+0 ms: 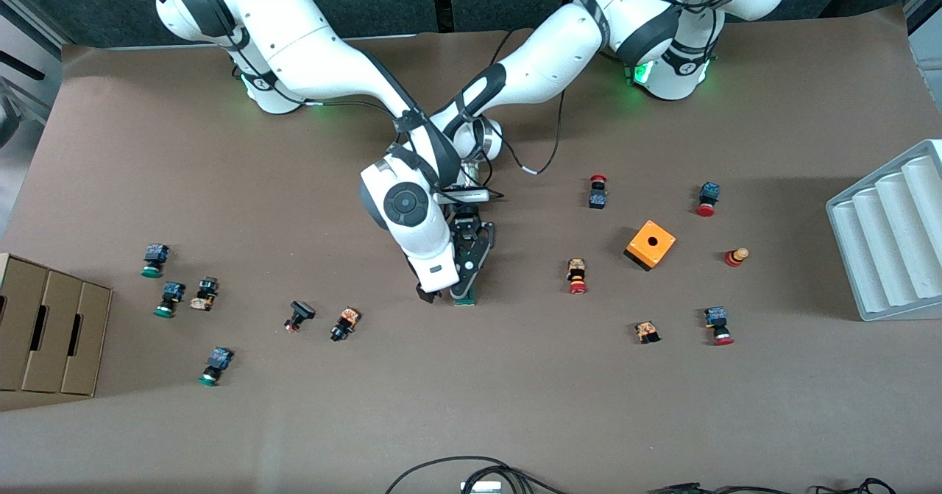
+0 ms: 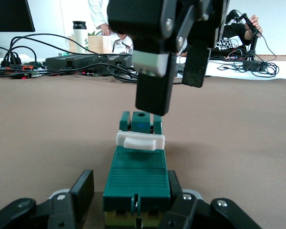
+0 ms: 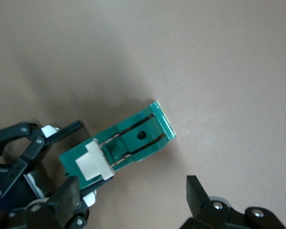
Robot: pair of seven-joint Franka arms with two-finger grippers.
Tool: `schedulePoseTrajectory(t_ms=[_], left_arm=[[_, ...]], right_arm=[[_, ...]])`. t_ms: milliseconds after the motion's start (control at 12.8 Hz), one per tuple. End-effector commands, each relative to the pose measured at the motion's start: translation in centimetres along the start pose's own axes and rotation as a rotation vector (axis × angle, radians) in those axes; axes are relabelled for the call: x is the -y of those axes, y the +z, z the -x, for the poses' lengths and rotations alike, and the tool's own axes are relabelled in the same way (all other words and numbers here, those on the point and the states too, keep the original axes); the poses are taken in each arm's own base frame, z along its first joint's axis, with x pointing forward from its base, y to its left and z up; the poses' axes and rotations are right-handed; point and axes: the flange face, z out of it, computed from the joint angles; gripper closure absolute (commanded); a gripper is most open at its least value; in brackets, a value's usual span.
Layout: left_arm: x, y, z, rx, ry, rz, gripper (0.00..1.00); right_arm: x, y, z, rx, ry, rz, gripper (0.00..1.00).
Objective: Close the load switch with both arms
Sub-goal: 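Lower the right gripper down onto the white slider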
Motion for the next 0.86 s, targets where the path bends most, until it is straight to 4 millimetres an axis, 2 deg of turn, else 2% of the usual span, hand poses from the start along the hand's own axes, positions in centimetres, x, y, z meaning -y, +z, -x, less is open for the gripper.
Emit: schedulePoseTrajectory(t_ms=[0,157,313,627,783], left_arm=[[0.1,-0.2,1.0,-0.018,-0.001,0.007,0.32],[-0.2,-0.2,0.6,-0.022,-0.009,0.009,0.32],[-0.9,-1.0,0.6,-0.023,-0.020,0.022,0.33],[0.6,-0.3,1.6,-0.034,0.001,0.008,0.33],[0.5,-0.4,1.6,-0.035,-0.001,0.010,0.33]], right_arm=[[0.9,0.4,-0.5,-0.012,0.001,-0.003,0.00],[1.4,0.6,-0.7,-0.011,-0.007,-0.004,0.00],[1.9,0.8,-0.7,-0.003,-0.014,-0.006,0.00],[2.1,1.2,-0.5,0.005,-0.024,-0.002,0.00],[2.2,1.4,-0.5,0.007,-0.027,-0.001,0.00]])
